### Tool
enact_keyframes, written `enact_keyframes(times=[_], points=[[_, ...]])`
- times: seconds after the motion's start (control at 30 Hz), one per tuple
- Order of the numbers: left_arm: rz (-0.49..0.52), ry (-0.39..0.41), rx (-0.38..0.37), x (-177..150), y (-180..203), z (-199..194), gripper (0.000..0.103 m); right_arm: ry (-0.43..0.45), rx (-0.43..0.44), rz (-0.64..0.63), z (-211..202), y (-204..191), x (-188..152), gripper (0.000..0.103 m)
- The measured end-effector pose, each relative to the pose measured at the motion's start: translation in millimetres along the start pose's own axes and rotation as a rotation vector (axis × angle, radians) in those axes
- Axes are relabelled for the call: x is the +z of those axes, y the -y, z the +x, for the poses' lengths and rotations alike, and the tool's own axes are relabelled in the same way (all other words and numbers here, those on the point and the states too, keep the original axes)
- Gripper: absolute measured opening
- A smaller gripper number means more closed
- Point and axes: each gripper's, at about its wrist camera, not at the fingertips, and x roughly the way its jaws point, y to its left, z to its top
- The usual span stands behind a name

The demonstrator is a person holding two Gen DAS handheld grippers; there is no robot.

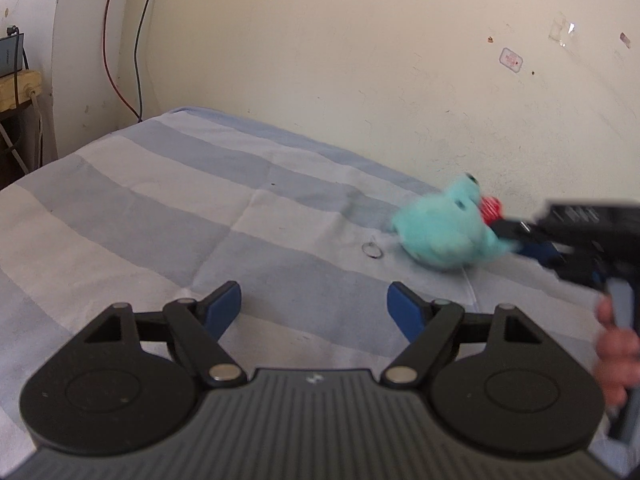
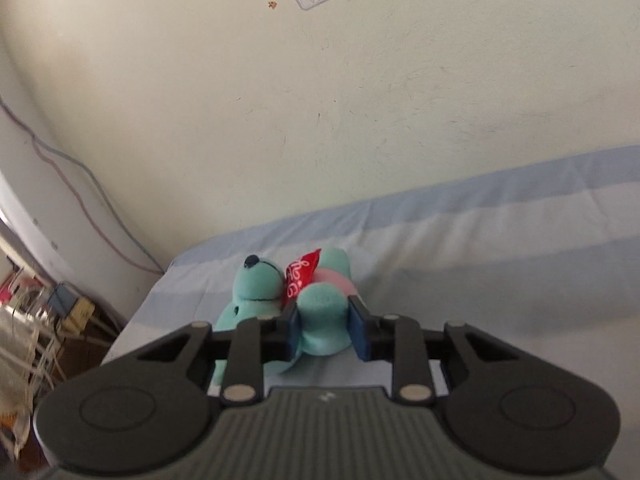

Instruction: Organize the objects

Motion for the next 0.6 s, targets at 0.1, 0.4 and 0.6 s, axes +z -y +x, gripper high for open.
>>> enact_keyframes(times=[0.1, 0.4, 0.6], points=[[0.003, 0.001, -0.013, 0.0, -0.2, 1.0, 0.082, -0.005, 0.015, 0.0, -30.0, 12.8, -15.9, 0.024], [0.163, 0.056, 0.048, -9.3, 26.8, -6.8, 0.082, 0.054, 0.002, 0.011, -161.4, 74.8, -82.7, 0.025], [0.229, 0.067, 0.095, -12.8, 34.7, -8.8, 0.082, 0.171, -0.081, 0.008, -245.2, 111.8, -125.7, 0.025]])
